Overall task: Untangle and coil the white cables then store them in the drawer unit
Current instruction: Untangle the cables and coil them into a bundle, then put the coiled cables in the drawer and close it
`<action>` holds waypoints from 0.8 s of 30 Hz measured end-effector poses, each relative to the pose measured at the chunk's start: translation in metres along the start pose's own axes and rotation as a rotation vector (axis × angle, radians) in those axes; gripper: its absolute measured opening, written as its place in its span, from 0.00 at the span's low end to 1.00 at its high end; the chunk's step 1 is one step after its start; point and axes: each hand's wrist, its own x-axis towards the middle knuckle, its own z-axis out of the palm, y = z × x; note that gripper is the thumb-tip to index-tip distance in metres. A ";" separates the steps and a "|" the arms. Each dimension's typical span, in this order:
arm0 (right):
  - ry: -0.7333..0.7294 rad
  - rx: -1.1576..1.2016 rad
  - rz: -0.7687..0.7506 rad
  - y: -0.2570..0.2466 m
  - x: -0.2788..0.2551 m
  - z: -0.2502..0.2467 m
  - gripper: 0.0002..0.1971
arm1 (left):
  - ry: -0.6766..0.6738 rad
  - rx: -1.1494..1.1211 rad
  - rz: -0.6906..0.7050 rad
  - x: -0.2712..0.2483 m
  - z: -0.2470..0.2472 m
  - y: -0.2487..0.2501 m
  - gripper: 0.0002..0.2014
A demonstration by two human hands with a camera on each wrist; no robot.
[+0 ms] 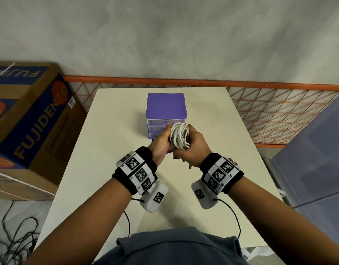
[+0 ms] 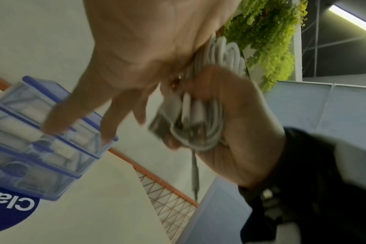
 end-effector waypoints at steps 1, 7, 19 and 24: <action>-0.007 -0.081 -0.044 0.000 -0.002 -0.003 0.28 | -0.072 0.028 -0.101 -0.002 -0.004 0.003 0.30; -0.132 -0.557 -0.322 0.004 -0.006 -0.013 0.28 | -0.310 0.026 -0.378 -0.006 -0.023 0.005 0.48; -0.419 -0.854 -0.763 0.010 0.000 -0.002 0.32 | -0.462 0.004 -0.467 -0.011 -0.022 -0.010 0.42; -0.343 -0.761 -0.643 0.017 0.003 0.003 0.32 | -0.300 0.148 -0.412 -0.012 -0.025 -0.017 0.07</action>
